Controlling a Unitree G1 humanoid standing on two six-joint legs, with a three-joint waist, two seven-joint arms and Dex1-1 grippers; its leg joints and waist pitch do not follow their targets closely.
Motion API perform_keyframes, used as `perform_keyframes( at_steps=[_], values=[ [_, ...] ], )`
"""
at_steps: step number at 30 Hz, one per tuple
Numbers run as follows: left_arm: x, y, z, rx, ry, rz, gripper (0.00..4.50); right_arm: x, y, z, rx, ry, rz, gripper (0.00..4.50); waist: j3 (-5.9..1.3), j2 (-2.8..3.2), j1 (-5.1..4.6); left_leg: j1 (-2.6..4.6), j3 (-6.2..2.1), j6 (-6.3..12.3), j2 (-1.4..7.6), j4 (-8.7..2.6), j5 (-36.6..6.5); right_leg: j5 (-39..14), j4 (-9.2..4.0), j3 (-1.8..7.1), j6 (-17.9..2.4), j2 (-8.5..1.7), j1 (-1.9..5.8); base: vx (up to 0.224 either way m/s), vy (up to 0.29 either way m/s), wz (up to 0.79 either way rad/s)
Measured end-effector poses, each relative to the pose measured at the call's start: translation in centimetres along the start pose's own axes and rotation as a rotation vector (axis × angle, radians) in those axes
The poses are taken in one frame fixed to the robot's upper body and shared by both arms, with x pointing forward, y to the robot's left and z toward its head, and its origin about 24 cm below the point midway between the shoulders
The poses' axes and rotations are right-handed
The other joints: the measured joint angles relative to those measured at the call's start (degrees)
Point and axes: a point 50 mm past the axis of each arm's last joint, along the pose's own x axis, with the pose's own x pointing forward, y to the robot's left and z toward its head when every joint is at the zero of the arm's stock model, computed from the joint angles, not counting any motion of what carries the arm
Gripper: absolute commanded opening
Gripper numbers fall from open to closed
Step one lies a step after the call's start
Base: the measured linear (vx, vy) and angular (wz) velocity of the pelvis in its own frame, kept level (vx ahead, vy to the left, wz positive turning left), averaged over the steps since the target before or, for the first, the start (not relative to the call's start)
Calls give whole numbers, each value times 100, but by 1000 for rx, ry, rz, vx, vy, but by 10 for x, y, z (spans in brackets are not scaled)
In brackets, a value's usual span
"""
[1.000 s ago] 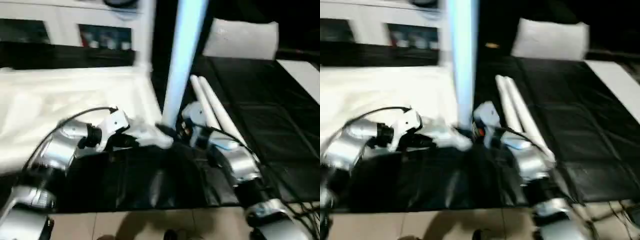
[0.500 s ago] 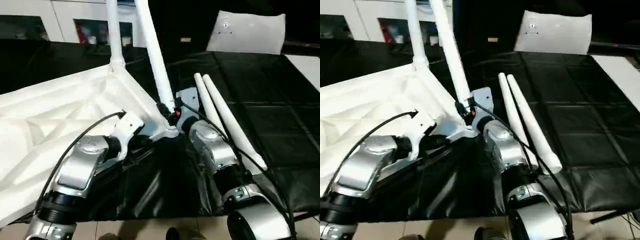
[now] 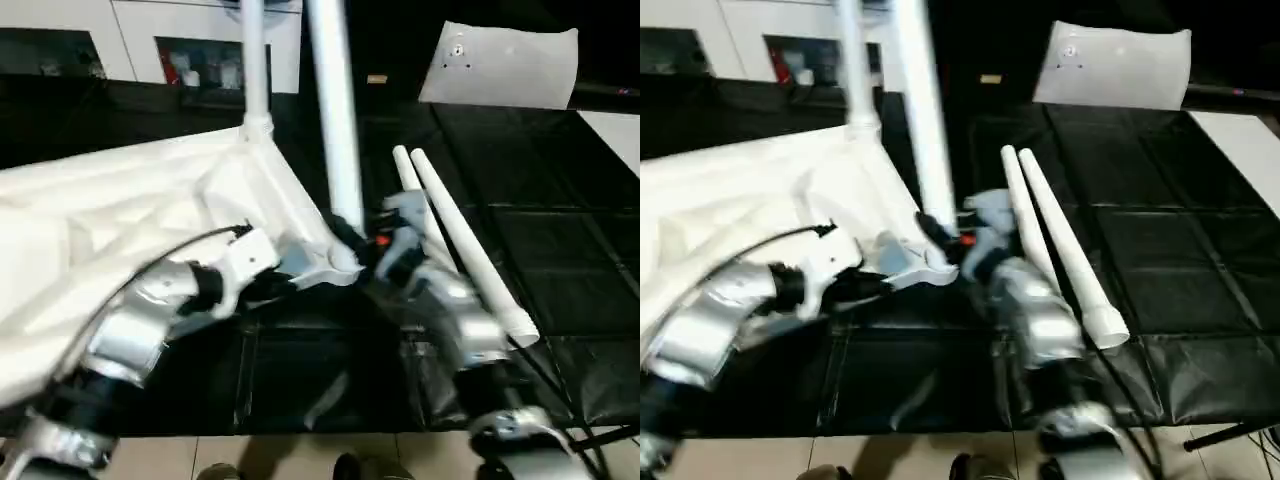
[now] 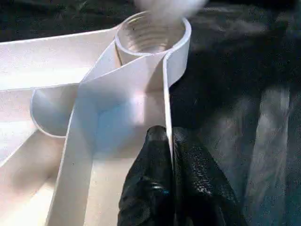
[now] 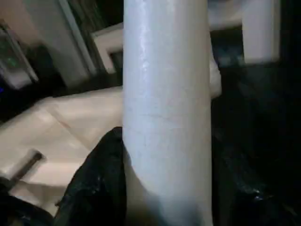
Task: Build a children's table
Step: Insert table leg to table base
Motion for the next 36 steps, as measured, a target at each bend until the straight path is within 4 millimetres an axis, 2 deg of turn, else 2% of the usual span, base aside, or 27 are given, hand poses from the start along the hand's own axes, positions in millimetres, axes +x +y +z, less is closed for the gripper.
perform_keyframes(
  at_steps=[4,6,8,11,13,15,20,26,31,36],
  values=[
    [-3,10,-2,9,5,-13,0,-10,-2,21,-18,-32,83,191,-2,-3,17,-2,5,1,2,16,0,1,18,3,-2,0,-6,0,0,0],
    [-3,13,-3,12,2,-17,45,-12,-1,22,-12,-30,99,191,-2,-3,24,-2,6,1,2,24,0,1,32,4,-3,-1,-11,0,0,0],
    [-5,16,-2,5,-26,-15,60,-15,-2,23,-12,-14,112,191,-2,-3,30,-4,6,-4,3,32,3,1,48,4,-3,-1,-17,0,0,0],
    [-13,28,14,-9,-138,16,68,-18,-2,28,-20,0,121,191,-3,-11,40,-6,7,-15,4,37,11,4,59,5,-9,-1,-13,0,0,0],
    [-21,38,29,-30,-245,57,97,-19,-1,33,-25,2,131,191,-6,-27,55,-9,9,-21,3,38,14,8,67,5,-14,-1,-9,0,0,0],
    [-26,43,41,-68,-338,76,103,-20,1,37,-34,5,139,191,-12,-44,65,-9,9,-23,4,44,15,8,74,5,-14,-1,-8,0,0,0],
    [-29,49,78,-225,-625,50,141,-22,6,43,-34,8,172,191,-23,-131,140,-17,9,-20,4,74,16,10,90,2,-17,-1,-10,0,0,0],
    [-16,42,106,-378,-833,-60,187,-24,21,38,-14,31,260,191,-32,-147,189,-42,6,0,4,128,9,23,94,3,-19,-3,-9,0,0,0],
    [-7,38,111,-452,-867,-88,228,-25,24,39,-16,28,268,191,-32,-147,198,-46,6,-12,4,150,6,53,90,3,-11,-4,-7,0,0,0],
    [3,31,118,-490,-905,-119,230,-28,25,38,-16,27,264,191,-32,-146,214,-49,4,-18,4,160,12,64,84,2,12,-4,-3,0,0,0]
  ],
)
